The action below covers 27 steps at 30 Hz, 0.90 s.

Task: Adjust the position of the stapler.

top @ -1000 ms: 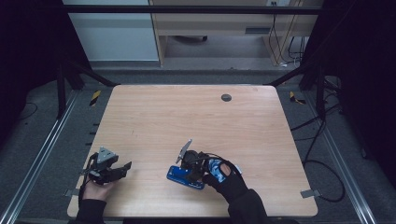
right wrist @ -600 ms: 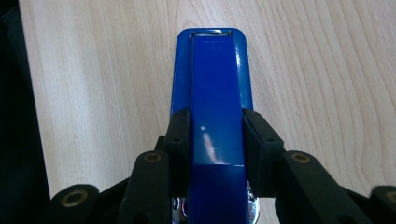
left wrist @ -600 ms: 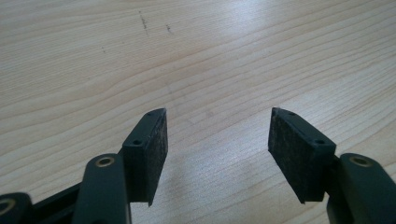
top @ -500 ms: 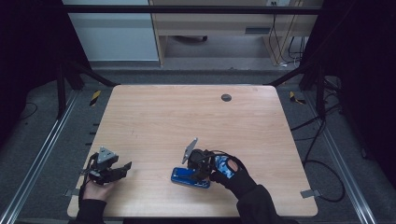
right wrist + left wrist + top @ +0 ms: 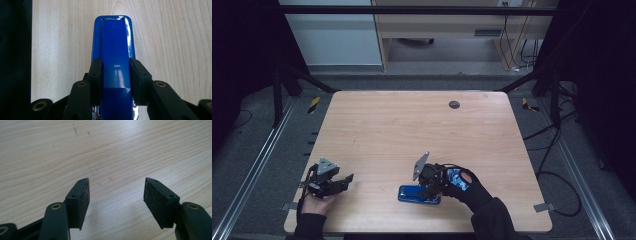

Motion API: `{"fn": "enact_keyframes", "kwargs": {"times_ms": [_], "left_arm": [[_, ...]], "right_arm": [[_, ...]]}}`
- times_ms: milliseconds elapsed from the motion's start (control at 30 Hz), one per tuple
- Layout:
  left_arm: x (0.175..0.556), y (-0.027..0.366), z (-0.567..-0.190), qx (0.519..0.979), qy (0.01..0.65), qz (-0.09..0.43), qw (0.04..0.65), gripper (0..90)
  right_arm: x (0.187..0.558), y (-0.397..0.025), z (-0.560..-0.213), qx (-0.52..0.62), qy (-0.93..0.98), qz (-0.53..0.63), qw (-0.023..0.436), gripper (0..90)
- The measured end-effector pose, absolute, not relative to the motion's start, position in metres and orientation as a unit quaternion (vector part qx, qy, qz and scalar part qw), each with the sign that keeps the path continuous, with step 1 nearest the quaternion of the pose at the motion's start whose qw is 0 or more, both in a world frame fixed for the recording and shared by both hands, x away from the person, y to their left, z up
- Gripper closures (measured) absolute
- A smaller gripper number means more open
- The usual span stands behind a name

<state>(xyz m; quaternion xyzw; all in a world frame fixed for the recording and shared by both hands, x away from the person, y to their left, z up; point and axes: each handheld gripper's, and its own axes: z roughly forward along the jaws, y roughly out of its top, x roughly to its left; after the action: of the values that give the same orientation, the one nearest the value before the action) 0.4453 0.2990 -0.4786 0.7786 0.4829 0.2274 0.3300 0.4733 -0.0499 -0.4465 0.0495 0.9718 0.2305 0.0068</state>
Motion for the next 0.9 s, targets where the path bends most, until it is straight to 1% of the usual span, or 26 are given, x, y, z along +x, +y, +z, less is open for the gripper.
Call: {"fn": "enact_keyframes", "kwargs": {"times_ms": [333, 667, 767, 833, 900], "left_arm": [[0.446, 0.298, -0.479, 0.780, 0.482, 0.227, 0.328, 37.5], [0.446, 0.298, -0.480, 0.781, 0.481, 0.227, 0.327, 37.4], [0.446, 0.298, -0.479, 0.781, 0.481, 0.228, 0.327, 37.5], [0.446, 0.298, -0.480, 0.781, 0.481, 0.227, 0.327, 37.5], [0.446, 0.298, -0.480, 0.781, 0.481, 0.227, 0.326, 37.4]], "right_arm": [[0.472, -0.061, -0.449, 0.022, 0.969, 0.246, 0.006, 66.1], [0.472, -0.064, -0.452, 0.025, 0.969, 0.246, 0.006, 65.4], [0.472, -0.065, -0.453, 0.028, 0.967, 0.252, 0.007, 64.2], [0.472, -0.066, -0.455, 0.036, 0.967, 0.251, 0.010, 60.9], [0.471, -0.067, -0.457, 0.042, 0.966, 0.253, 0.013, 59.5]]}}
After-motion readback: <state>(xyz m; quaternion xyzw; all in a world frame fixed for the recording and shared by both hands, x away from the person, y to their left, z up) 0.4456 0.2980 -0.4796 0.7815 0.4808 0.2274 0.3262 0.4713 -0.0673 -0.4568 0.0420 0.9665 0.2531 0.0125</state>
